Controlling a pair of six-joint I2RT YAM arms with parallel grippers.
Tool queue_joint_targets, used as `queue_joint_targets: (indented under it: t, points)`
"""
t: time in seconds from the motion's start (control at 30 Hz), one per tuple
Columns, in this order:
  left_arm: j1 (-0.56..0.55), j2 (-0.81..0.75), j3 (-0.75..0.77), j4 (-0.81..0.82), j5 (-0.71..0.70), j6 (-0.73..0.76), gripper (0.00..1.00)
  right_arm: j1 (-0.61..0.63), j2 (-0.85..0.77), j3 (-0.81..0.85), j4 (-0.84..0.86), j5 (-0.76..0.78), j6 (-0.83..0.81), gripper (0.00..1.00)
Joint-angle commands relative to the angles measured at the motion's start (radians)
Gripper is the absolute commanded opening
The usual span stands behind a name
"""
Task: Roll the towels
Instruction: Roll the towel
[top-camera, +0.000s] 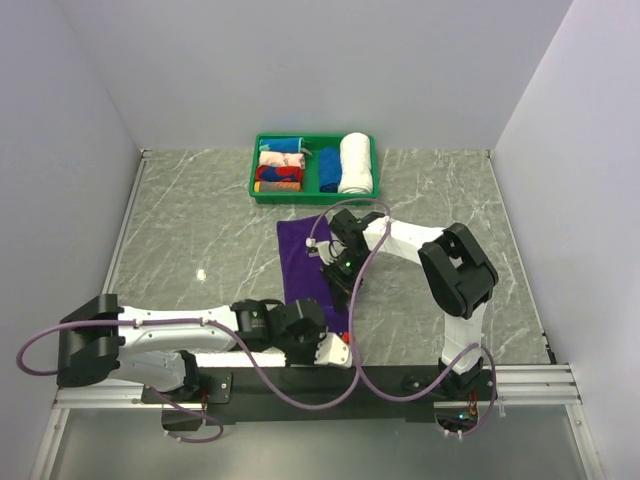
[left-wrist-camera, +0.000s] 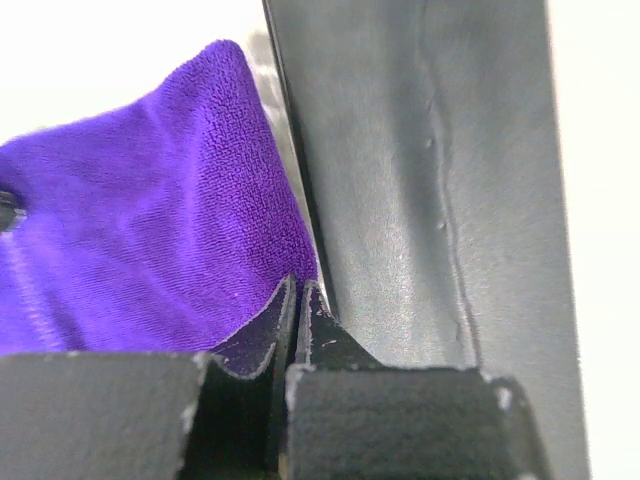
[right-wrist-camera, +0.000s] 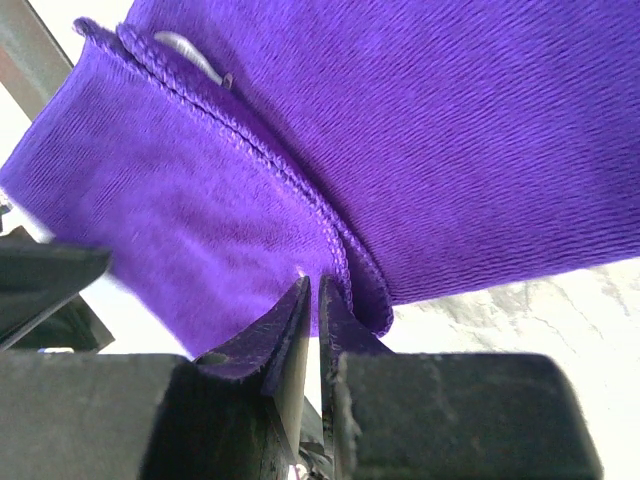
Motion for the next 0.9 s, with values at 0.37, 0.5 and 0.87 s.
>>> queue_joint_targets:
  t: [0.37,0.5,0.87]
  points:
    - [0.319,0.028,0.175,-0.118,0.265,-0.008,0.01,-0.089,-0.005,0.094,-0.046,-0.054,-0.010,0.21]
    - [0.382,0.061,0.186,-0.115,0.251,0.032,0.00,-0.118,-0.013,0.117,-0.060,-0.047,-0.007,0.27]
    - [0.499,0.189,0.203,-0.029,0.214,0.118,0.01,-0.190,0.021,0.166,-0.118,-0.080,-0.012,0.37]
